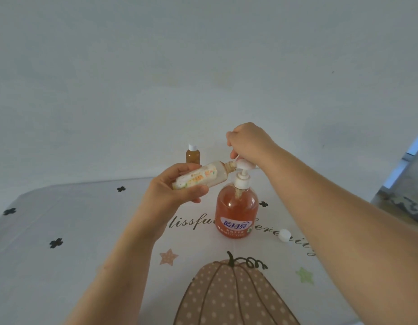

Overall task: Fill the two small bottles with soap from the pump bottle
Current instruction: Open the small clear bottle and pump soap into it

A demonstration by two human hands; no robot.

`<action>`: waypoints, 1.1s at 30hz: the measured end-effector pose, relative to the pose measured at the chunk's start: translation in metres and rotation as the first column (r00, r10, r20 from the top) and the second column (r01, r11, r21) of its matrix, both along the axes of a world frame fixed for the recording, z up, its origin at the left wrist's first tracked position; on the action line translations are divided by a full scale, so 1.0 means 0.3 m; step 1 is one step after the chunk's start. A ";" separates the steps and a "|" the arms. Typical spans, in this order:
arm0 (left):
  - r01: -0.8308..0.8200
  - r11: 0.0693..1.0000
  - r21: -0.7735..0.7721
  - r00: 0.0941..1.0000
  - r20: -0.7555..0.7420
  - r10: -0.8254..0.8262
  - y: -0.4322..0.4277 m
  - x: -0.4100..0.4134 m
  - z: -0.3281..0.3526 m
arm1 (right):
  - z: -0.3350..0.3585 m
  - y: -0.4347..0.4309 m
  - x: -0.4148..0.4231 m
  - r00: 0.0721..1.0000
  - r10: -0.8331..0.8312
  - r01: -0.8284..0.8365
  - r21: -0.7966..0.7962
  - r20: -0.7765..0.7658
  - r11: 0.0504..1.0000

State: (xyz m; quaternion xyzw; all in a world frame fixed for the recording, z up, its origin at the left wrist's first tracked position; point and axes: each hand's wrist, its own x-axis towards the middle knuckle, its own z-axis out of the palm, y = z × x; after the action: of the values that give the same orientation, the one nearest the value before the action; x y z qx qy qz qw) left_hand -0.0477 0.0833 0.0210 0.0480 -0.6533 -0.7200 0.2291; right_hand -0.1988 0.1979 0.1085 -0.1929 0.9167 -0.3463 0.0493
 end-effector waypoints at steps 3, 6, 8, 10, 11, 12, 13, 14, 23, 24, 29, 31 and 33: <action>0.003 1.000 0.009 1.000 0.001 -0.003 -0.001 0.005 0.000 | -0.041 -0.034 -0.018 1.000 -0.022 0.021 0.068 0.022 0.997; 0.012 0.999 0.038 1.000 -0.001 -0.012 -0.007 0.005 -0.007 | -0.041 -0.058 -0.031 0.999 -0.032 0.025 0.175 0.040 0.984; 0.022 0.999 0.042 1.000 0.001 -0.022 -0.007 0.003 -0.011 | -0.036 -0.064 -0.033 0.998 -0.042 0.026 0.264 0.056 0.964; 0.018 0.999 0.046 1.000 0.008 -0.019 -0.010 -0.001 -0.015 | -0.051 -0.059 -0.037 0.998 -0.035 0.014 0.319 0.061 0.948; 0.019 0.999 0.050 1.000 0.013 -0.020 -0.013 -0.002 -0.017 | -0.064 -0.057 -0.042 0.998 -0.033 0.014 0.316 0.054 0.949; 0.024 0.998 0.053 1.000 0.018 -0.025 -0.018 -0.004 -0.020 | -0.074 -0.053 -0.043 0.999 -0.036 0.023 0.294 0.039 0.956; 0.029 0.998 0.059 0.999 0.022 -0.030 -0.022 -0.005 -0.021 | -0.080 -0.051 -0.042 0.999 -0.040 0.034 0.270 0.017 0.962; 0.033 0.997 0.063 0.999 0.026 -0.035 -0.026 -0.007 -0.024 | -0.086 -0.051 -0.045 0.999 -0.048 0.045 0.264 0.005 0.963; 0.058 0.994 0.097 0.998 0.020 -0.060 -0.016 -0.002 -0.019 | -0.063 -0.044 -0.023 0.998 -0.061 0.052 0.235 0.030 0.971; 0.069 0.991 0.114 0.997 0.011 -0.071 -0.015 -0.001 -0.018 | -0.053 -0.045 -0.018 0.997 -0.067 0.054 0.233 0.048 0.971; 0.082 0.989 0.127 0.997 -0.026 -0.079 -0.009 0.002 -0.015 | -0.028 -0.046 0.001 0.996 -0.048 0.029 0.235 0.078 0.972; 0.095 0.984 0.149 0.995 -0.042 -0.090 -0.014 0.003 -0.013 | -0.025 -0.039 0.005 0.997 -0.022 0.005 0.235 0.070 0.972; 0.116 0.979 0.166 0.993 -0.046 -0.110 -0.016 0.006 -0.013 | -0.025 -0.033 0.008 0.998 0.005 -0.020 0.236 0.061 0.972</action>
State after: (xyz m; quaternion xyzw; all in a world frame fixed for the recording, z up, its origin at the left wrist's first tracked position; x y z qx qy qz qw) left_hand -0.0460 0.0784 0.0171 0.0169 -0.5875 -0.7852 0.1950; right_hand -0.1963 0.1879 0.1009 -0.1809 0.9483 -0.2401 0.1017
